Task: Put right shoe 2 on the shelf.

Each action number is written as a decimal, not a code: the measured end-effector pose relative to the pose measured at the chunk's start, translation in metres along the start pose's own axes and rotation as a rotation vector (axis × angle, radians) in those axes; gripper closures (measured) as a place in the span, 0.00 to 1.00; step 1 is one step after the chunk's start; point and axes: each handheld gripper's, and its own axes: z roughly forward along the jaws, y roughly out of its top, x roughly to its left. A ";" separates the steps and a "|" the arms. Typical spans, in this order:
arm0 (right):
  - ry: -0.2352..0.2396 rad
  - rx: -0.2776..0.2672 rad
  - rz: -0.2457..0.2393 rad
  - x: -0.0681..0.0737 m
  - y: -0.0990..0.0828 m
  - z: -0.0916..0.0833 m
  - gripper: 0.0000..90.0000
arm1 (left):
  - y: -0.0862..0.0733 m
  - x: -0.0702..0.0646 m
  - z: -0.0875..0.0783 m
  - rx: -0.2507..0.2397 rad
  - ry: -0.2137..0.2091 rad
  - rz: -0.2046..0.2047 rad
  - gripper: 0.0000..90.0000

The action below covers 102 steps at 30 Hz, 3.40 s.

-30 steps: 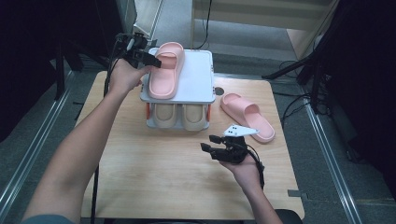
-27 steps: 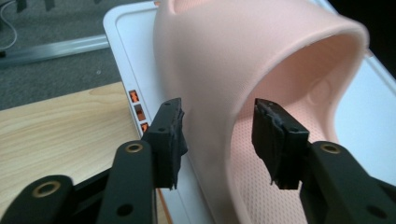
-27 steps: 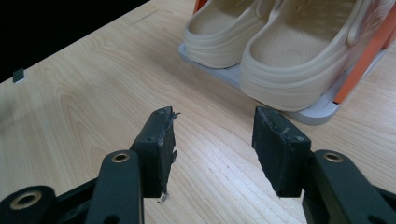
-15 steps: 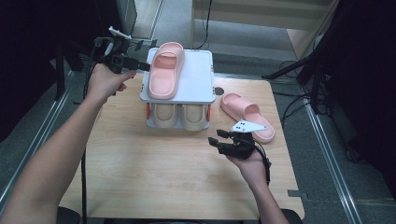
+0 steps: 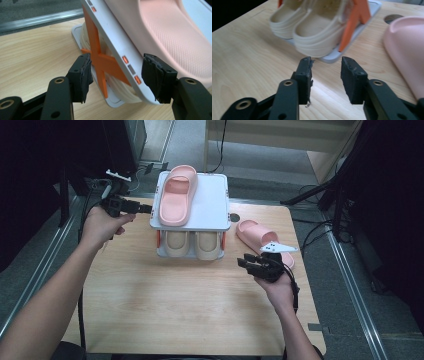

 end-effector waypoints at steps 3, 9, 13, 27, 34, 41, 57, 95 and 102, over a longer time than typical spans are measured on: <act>-0.013 0.000 0.031 -0.009 -0.001 -0.001 0.73 | -0.009 -0.001 -0.003 -0.007 -0.024 0.001 0.45; -0.056 -0.006 0.034 -0.023 -0.002 -0.004 0.83 | -0.027 -0.005 -0.009 -0.019 -0.023 0.019 0.45; -0.087 -0.019 0.084 -0.038 -0.002 -0.007 0.93 | -0.037 -0.009 -0.010 -0.010 -0.014 0.041 0.44; -0.193 -0.005 0.129 -0.086 -0.003 -0.004 1.00 | -0.089 -0.009 0.000 -0.004 -0.023 0.018 0.44; -0.247 0.045 0.116 -0.102 -0.002 0.010 1.00 | -0.114 -0.008 0.000 -0.032 -0.009 -0.001 0.45; -0.255 0.091 0.155 -0.111 -0.002 0.023 1.00 | -0.131 -0.001 0.001 -0.037 0.014 -0.025 0.46; -0.191 0.115 0.131 -0.084 0.007 0.042 1.00 | -0.143 -0.002 0.017 0.001 0.003 -0.003 0.45; -0.329 0.024 0.234 -0.108 -0.007 0.001 0.66 | -0.139 0.000 0.029 0.012 -0.017 0.001 0.45; -0.361 0.055 0.255 -0.121 -0.008 0.016 0.66 | -0.144 0.001 0.026 0.012 -0.011 -0.004 0.45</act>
